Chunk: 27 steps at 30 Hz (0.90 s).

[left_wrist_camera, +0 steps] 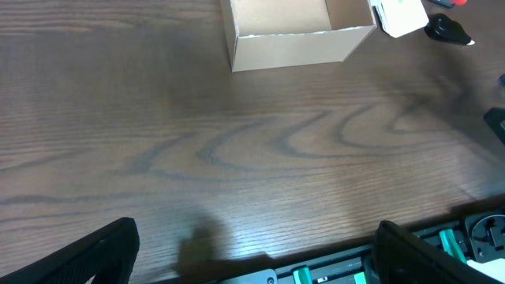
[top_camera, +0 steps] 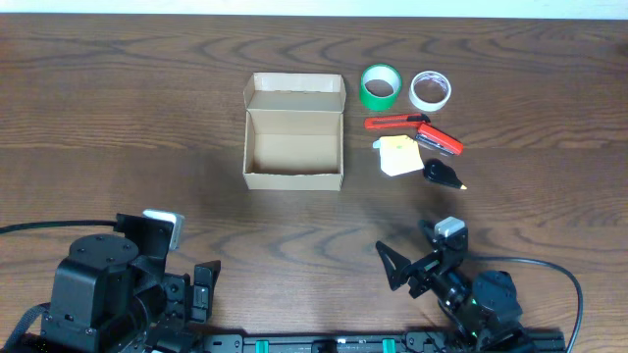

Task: Pack container
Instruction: 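Reach the right gripper to the green tape roll and grasp it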

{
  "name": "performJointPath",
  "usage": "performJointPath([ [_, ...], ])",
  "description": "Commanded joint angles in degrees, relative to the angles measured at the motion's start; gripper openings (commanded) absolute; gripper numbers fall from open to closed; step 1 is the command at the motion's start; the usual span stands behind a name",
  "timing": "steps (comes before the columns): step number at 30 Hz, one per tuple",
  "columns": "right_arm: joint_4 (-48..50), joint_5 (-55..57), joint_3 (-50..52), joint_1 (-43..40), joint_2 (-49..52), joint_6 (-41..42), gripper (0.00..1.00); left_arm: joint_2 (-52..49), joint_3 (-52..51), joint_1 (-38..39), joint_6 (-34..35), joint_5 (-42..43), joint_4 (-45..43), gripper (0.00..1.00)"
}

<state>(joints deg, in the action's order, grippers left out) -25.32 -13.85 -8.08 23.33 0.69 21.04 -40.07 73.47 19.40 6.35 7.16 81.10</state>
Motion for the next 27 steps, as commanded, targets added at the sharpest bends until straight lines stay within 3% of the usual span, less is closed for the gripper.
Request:
performJointPath([
  [1, 1.16, -4.33, 0.17, 0.66, -0.37, 14.19, 0.99, -0.37, -0.52, 0.13, 0.31, 0.33, 0.24, 0.95],
  [6, 3.21, -2.93, 0.17, -0.09, 1.79, 12.92, 0.99, -0.37, -0.52, 0.13, 0.31, 0.31, 0.26, 0.95],
  [12, 4.09, -4.17, -4.59, -2.29, 18.97, 6.34, 0.99, -0.37, -0.52, 0.13, 0.31, 0.31, 0.26, 0.95],
  [20, -0.96, -4.22, -28.37, -7.41, 49.72, -6.75, 0.99, -0.37, -0.52, 0.13, 0.31, 0.33, 0.26, 0.95],
  [27, 0.35, -2.45, -44.46, -8.83, 67.52, -19.52, 0.99, -0.37, -0.52, 0.13, 0.31, 0.33, 0.26, 0.95],
])
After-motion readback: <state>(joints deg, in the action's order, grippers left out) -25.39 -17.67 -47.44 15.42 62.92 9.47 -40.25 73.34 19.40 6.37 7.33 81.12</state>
